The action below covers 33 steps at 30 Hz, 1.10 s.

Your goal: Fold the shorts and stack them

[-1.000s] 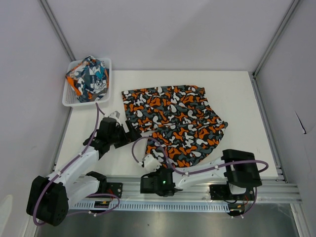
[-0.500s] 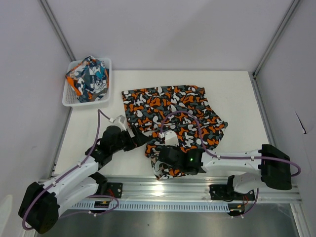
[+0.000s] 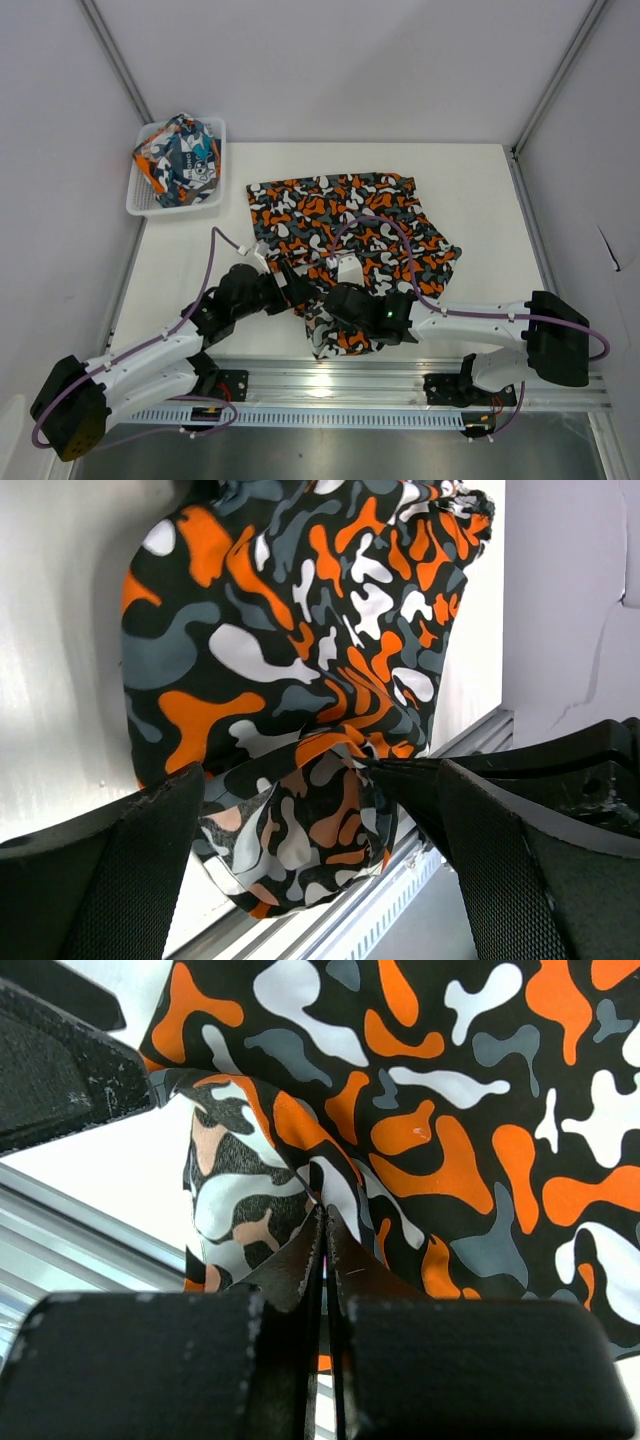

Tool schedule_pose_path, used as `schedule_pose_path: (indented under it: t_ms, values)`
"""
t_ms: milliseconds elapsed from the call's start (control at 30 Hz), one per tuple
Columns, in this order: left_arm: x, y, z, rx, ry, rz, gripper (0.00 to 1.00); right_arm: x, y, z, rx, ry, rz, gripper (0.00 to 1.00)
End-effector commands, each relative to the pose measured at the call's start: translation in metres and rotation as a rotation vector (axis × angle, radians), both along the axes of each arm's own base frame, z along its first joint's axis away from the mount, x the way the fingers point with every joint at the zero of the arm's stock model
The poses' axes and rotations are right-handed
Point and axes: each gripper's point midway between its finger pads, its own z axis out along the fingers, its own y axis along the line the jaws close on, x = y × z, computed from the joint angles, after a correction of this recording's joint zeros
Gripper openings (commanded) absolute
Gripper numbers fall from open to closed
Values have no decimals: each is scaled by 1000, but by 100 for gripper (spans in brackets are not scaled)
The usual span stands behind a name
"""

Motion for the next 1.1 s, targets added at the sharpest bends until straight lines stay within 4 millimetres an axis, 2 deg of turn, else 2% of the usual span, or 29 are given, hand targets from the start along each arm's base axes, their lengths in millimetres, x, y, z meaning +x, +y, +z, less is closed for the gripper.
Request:
schedule_pose_path:
  t_ms: [0, 200, 600, 700, 733, 800, 1067]
  values:
    - [-1, -2, 2, -56, 26, 35, 99, 7, 4, 12, 61, -30, -17, 0]
    - [-14, -1, -6, -56, 136, 54, 99, 13, 2, 12, 80, -42, -48, 0]
    - [-37, -23, -7, -162, 359, 59, 99, 17, 2, 14, 100, -51, -72, 0]
    - [-37, -28, -8, -211, 383, 72, 99, 17, 3, 14, 113, -52, -71, 0]
    - [-34, -33, -1, -258, 378, 72, 99, 16, 4, 14, 117, -50, -71, 0]
    - [-32, -34, -6, -273, 384, 81, 99, 15, 5, 15, 132, -52, -66, 0]
    - [-1, -39, -4, -285, 294, 173, 99, 2, 13, 26, 170, -76, -33, 0]
